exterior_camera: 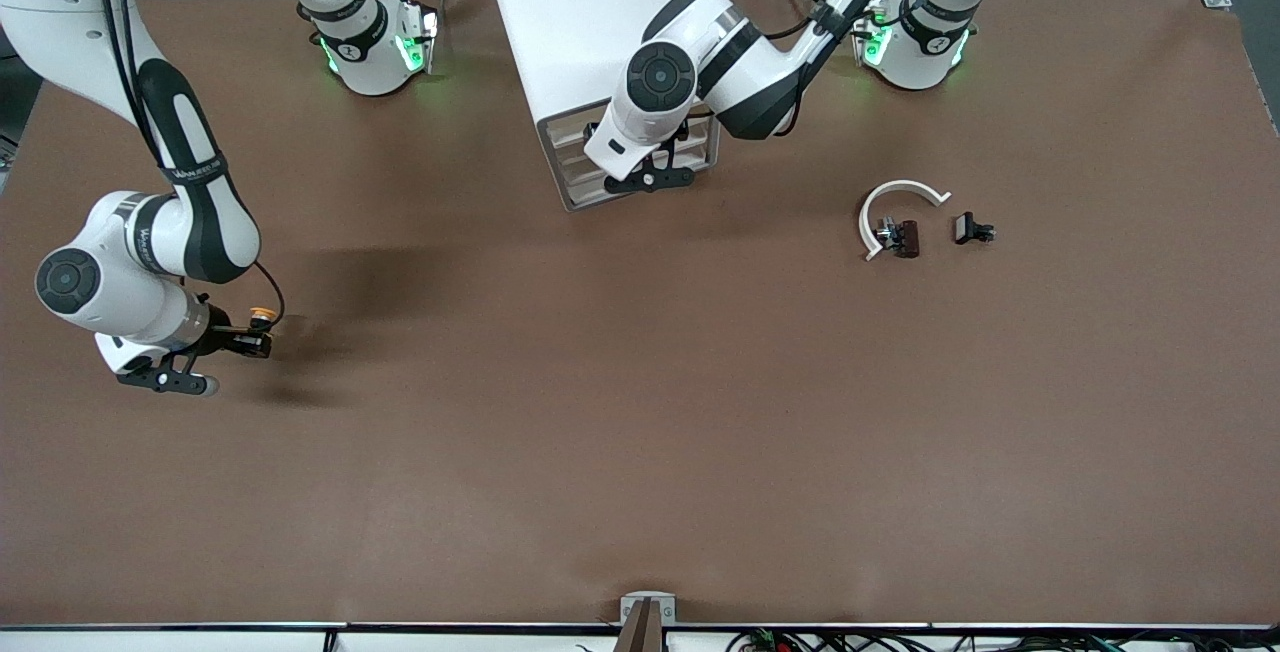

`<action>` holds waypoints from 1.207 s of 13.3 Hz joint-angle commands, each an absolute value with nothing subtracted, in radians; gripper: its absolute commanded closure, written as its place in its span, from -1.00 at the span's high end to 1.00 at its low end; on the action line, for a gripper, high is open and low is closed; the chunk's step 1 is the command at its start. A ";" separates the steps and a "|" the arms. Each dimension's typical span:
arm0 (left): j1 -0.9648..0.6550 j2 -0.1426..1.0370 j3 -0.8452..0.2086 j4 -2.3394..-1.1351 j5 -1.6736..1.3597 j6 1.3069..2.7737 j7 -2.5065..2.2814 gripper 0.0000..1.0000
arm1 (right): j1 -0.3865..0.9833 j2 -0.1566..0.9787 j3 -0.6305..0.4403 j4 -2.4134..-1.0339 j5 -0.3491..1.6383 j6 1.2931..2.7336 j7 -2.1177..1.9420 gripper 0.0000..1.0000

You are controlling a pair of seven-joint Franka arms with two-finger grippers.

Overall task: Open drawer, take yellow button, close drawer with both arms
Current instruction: 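Lower the button beside the orange block and open the right gripper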

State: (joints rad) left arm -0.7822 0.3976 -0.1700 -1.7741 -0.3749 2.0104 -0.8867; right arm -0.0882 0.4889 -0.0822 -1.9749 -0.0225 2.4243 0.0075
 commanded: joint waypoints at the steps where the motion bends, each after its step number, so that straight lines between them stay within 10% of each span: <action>1: -0.773 0.391 -0.198 -1.792 -0.413 2.013 -0.884 1.00 | -0.114 0.520 -0.063 -1.956 -0.037 2.430 0.031 -1.00; 8: -0.711 0.402 -0.186 -1.741 -0.396 2.008 -0.884 1.00 | -0.121 0.546 -0.061 -1.951 -0.034 2.431 0.038 -1.00; 9: -0.681 0.403 -0.181 -1.726 -0.391 2.009 -0.882 1.00 | -0.124 0.549 -0.061 -1.948 -0.032 2.431 0.038 -0.23; 10: -0.640 0.403 -0.179 -1.711 -0.349 2.010 -0.881 1.00 | -0.130 0.551 -0.061 -1.947 -0.028 2.430 0.040 0.99; 16: -0.422 0.394 -0.179 -1.657 -0.008 2.008 -0.858 1.00 | -0.123 0.519 -0.060 -1.921 -0.028 2.361 0.031 1.00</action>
